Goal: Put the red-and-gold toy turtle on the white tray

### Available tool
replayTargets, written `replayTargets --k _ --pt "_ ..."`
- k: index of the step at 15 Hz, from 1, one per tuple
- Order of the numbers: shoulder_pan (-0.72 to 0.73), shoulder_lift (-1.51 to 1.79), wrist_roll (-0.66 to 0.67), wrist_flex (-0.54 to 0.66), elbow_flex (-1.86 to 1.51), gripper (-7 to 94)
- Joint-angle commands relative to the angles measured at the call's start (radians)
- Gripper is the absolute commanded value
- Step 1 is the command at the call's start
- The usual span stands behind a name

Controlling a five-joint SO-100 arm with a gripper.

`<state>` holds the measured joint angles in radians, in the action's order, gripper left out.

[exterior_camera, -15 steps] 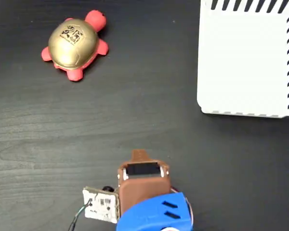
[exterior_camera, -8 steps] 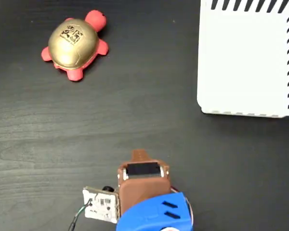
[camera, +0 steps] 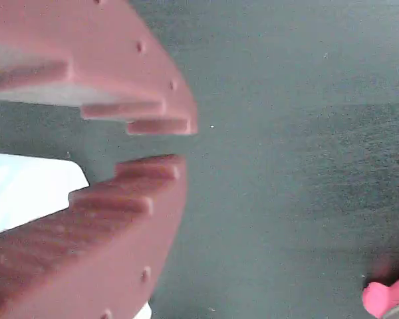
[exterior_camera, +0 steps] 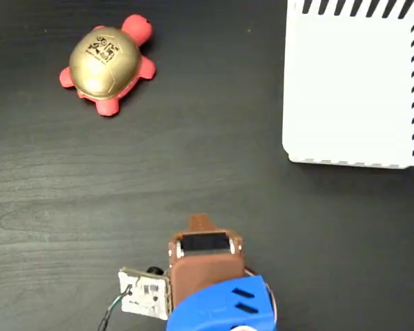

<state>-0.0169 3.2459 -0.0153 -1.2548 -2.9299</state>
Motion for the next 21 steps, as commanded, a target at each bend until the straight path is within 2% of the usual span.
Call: replayTargets --k 1,18,21 --pt "-0.002 0.005 -0.017 -0.015 0.011 0" --pt "-0.003 0.005 -0.020 -0.015 0.011 0" --pt "-0.014 -0.094 -0.032 0.043 0.018 1"
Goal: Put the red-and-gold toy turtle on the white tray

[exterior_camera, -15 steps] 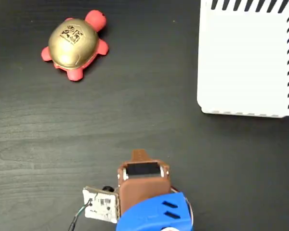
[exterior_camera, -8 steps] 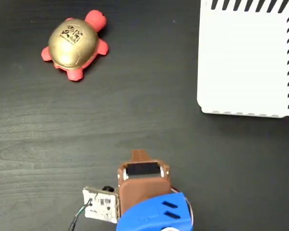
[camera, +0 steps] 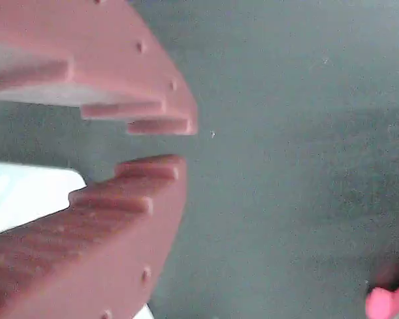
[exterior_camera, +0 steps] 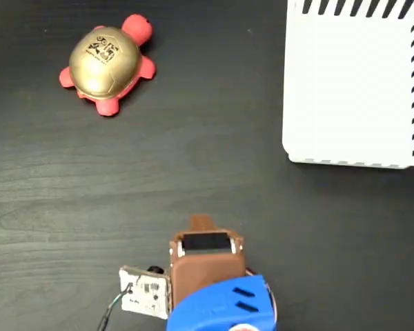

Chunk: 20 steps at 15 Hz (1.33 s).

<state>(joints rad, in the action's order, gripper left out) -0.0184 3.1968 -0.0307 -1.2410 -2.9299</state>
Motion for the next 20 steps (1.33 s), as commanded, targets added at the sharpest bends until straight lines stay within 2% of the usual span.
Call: replayTargets --k 1,7,9,11,14,18,20 --pt "-0.009 -0.098 -0.015 0.058 0.028 1" --pt "0.034 -0.359 0.011 0.163 0.087 0" --pt "0.044 -0.509 0.031 0.259 0.129 0" --pt "0.043 -0.623 0.092 0.342 0.238 0" --pt "0.034 -0.821 0.156 0.373 0.489 0" --pt "0.034 -1.239 0.275 0.261 0.939 0" --pt "0.048 -1.473 0.376 0.141 1.224 0"
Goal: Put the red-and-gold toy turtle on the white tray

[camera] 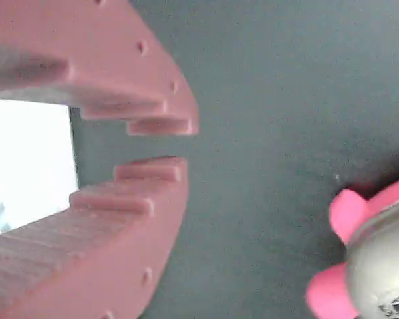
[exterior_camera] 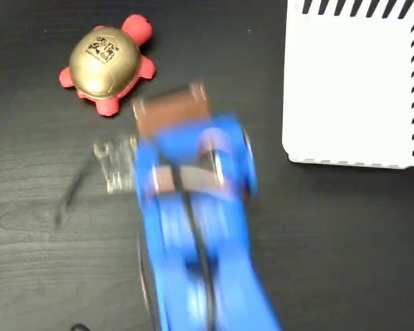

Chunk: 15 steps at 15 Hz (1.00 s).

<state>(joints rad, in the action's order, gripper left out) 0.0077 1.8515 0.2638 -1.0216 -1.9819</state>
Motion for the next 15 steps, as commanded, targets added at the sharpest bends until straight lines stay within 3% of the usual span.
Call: replayTargets --k 1,5,11,13,15 --pt "0.034 -0.222 0.123 -0.138 0.407 0" --pt "0.123 -0.443 0.156 -0.225 0.718 0" --pt "0.179 -0.716 0.321 -0.413 1.137 2" --pt "0.175 -0.758 0.348 -0.419 1.203 12" --pt "0.164 -0.782 0.388 -0.428 1.227 31"
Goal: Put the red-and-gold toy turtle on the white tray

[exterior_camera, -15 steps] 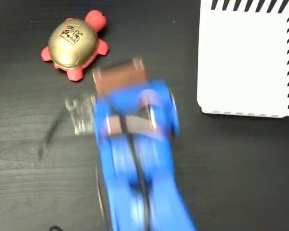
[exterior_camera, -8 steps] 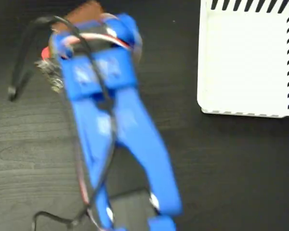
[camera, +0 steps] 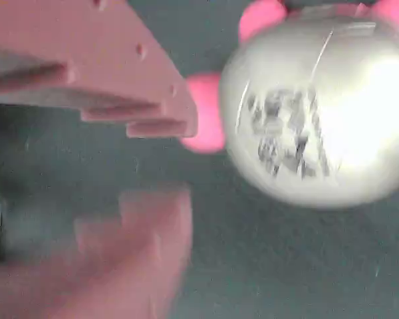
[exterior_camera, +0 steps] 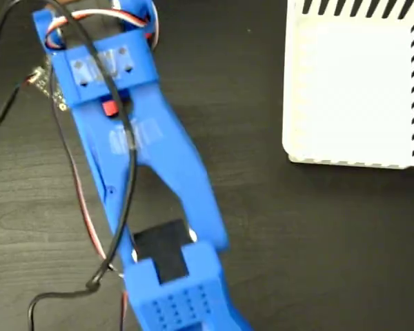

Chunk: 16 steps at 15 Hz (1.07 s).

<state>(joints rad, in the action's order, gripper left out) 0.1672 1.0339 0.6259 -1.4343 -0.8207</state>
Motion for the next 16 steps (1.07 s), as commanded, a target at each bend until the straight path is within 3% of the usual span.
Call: replayTargets --k 1,7,16 --pt "0.000 0.025 0.052 -0.040 0.067 37" --pt "-0.020 -0.084 0.117 -0.156 0.172 59" --pt "-0.041 -0.221 0.101 -0.184 0.222 59"
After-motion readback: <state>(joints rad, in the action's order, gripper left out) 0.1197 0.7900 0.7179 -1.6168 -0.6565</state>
